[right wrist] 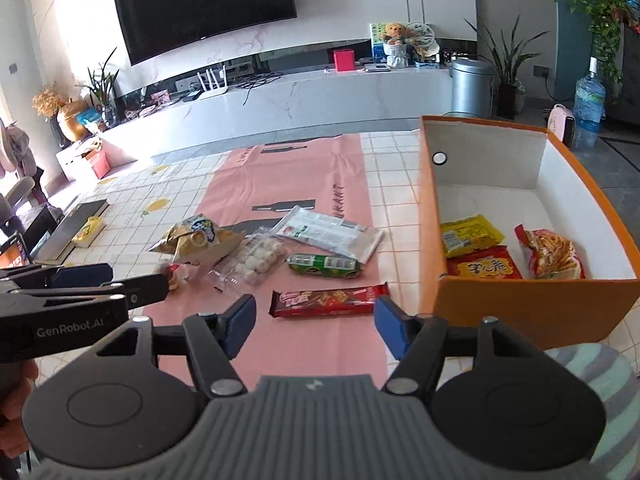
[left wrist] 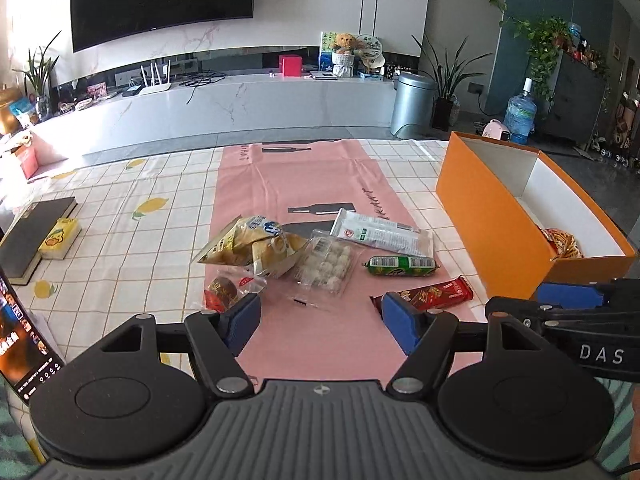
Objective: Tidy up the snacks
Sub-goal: 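Move the left tool to the wrapped round pastry while the right tool approaches the red chocolate bar, then grasp the red chocolate bar with the right tool while the left tool grasps the wrapped pastry, then carry the pastry and chocolate bar over the orange box with both tools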
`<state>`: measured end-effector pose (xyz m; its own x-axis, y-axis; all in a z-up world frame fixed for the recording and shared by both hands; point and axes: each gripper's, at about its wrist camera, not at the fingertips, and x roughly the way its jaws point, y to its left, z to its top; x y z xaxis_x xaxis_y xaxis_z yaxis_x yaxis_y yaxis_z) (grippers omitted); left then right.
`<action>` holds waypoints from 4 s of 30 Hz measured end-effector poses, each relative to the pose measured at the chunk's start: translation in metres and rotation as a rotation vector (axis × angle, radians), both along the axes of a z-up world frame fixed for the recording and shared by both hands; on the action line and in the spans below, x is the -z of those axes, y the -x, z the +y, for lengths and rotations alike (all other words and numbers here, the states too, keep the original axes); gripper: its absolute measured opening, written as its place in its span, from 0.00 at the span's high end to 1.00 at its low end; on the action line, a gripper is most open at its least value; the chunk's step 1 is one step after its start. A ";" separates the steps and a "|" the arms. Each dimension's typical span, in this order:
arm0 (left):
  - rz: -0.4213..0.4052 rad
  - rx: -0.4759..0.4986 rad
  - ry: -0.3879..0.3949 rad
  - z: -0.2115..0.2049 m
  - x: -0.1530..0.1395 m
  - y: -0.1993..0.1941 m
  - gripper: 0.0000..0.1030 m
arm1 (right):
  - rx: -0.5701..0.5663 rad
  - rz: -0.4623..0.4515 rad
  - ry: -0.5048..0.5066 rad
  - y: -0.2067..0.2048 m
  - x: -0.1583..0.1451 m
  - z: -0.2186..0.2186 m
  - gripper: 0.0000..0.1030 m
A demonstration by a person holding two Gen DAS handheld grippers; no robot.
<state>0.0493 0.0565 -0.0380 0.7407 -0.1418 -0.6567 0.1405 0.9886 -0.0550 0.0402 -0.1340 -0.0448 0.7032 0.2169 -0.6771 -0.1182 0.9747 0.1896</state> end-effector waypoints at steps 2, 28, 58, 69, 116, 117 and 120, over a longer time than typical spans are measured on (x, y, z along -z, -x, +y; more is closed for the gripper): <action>0.002 -0.016 0.007 0.006 0.005 0.000 0.21 | -0.018 0.022 0.005 -0.003 0.008 0.009 0.42; 0.039 -0.057 -0.059 0.054 0.068 -0.076 0.17 | 0.114 0.280 -0.056 -0.091 0.087 0.028 0.29; 0.169 -0.008 -0.065 0.041 0.077 -0.061 0.39 | 0.065 0.228 0.060 -0.097 0.097 0.047 0.60; 0.197 0.009 -0.026 0.032 0.077 -0.031 0.27 | -0.076 0.219 0.051 -0.062 0.097 0.052 0.61; 0.015 -0.022 0.025 -0.010 0.029 -0.006 0.57 | -0.051 -0.046 -0.004 -0.019 0.037 0.028 0.78; 0.003 -0.019 0.026 -0.013 0.024 -0.005 0.57 | -0.049 -0.056 -0.009 -0.017 0.033 0.026 0.78; -0.027 -0.009 0.028 -0.021 0.010 -0.004 0.57 | -0.034 -0.083 -0.025 -0.013 0.021 0.015 0.78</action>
